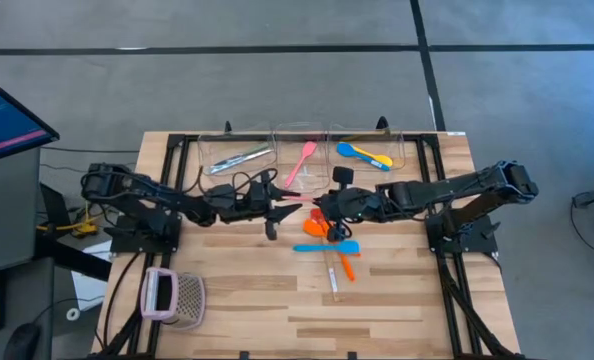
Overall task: Pick & Place Kitchen Items
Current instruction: Put the pink spatula into the middle transparent bin, then put the blue spatula into the middle transparent bin
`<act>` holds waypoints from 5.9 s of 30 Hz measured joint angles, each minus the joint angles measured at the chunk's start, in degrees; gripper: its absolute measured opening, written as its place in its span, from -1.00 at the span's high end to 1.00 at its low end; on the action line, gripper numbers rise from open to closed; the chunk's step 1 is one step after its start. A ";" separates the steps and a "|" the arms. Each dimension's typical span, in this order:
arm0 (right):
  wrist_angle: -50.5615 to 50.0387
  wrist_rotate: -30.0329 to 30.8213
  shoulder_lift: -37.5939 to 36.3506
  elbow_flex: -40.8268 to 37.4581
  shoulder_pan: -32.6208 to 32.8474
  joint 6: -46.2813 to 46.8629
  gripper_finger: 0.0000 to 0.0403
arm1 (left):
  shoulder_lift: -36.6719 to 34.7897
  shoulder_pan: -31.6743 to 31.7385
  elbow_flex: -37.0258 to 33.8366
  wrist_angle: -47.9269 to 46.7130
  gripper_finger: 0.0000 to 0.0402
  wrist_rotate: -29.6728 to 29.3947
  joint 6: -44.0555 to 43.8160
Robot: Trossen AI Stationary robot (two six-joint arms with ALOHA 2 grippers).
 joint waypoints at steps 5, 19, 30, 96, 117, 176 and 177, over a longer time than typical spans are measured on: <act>0.00 0.01 0.00 0.00 -0.09 0.02 1.00 | 3.34 0.36 3.58 0.15 0.37 -0.06 0.14; 0.02 -0.02 0.01 0.00 -0.03 0.04 1.00 | 4.13 1.18 4.36 0.26 0.57 0.13 1.73; -0.09 -0.01 0.02 0.00 -0.04 0.22 1.00 | 4.09 1.18 4.32 0.20 0.94 0.11 1.81; 14.39 2.85 -34.76 -37.05 15.34 13.59 1.00 | 1.26 31.04 19.45 -43.50 0.97 21.65 -14.39; 16.05 3.02 -37.81 -42.34 15.18 17.02 1.00 | 14.47 34.36 28.93 -52.83 0.88 23.08 -17.53; 15.37 2.99 -35.61 -42.27 15.30 21.31 1.00 | 4.71 30.97 25.93 -29.01 0.77 28.30 -3.59; 15.46 3.00 -35.03 -42.27 15.30 21.31 1.00 | 2.89 30.49 24.98 -28.82 0.83 28.27 -2.74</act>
